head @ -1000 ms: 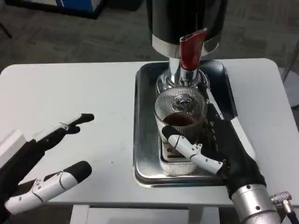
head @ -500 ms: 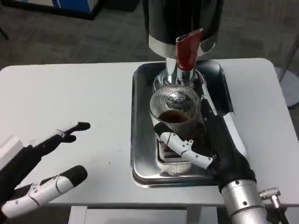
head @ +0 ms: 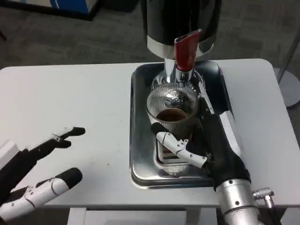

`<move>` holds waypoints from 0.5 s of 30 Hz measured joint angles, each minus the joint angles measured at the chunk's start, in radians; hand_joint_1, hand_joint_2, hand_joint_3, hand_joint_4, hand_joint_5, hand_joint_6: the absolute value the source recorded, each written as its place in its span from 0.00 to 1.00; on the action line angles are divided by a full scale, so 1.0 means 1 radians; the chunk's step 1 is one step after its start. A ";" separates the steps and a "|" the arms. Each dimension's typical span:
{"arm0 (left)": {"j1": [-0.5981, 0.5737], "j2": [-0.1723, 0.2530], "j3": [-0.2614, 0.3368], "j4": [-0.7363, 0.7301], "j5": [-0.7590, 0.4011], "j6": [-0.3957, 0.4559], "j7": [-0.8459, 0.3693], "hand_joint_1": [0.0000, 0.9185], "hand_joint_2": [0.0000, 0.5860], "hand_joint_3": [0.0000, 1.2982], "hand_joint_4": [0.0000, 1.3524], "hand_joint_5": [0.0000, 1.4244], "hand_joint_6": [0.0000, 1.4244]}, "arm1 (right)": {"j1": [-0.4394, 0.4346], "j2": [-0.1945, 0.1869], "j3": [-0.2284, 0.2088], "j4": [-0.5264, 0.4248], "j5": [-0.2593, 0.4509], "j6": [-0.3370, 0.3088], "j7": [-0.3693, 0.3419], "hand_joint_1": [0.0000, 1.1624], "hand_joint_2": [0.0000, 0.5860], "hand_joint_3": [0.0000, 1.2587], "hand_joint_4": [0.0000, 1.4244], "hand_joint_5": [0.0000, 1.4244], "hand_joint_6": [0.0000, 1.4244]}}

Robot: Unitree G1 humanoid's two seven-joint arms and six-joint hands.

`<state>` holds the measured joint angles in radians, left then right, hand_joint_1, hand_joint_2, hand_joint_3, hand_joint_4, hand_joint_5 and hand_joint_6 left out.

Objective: Grasp the cup under the faucet to collect the drink, then remove the cup.

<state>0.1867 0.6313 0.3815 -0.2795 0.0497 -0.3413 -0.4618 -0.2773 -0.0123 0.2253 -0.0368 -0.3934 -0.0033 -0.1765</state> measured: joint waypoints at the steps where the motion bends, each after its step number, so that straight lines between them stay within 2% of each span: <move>1: 0.000 0.000 0.000 0.002 0.000 0.000 0.000 0.00 0.19 0.13 0.05 0.12 0.07 | 0.000 0.000 0.001 0.001 -0.005 0.000 -0.002 0.59 0.38 0.08 0.16 0.20 0.22; 11: -0.002 0.007 0.001 0.015 -0.003 -0.016 0.000 0.00 0.19 0.13 0.05 0.12 0.08 | -0.001 -0.001 0.016 0.009 -0.053 -0.004 -0.045 0.61 0.39 0.24 0.31 0.32 0.32; 15: -0.005 0.007 0.001 0.015 -0.003 -0.017 0.000 0.00 0.19 0.13 0.05 0.12 0.08 | 0.006 -0.001 0.021 0.007 -0.062 -0.010 -0.061 0.62 0.40 0.30 0.37 0.39 0.39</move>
<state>0.1822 0.6385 0.3825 -0.2645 0.0469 -0.3582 -0.4618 -0.2709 -0.0133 0.2464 -0.0298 -0.4559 -0.0130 -0.2375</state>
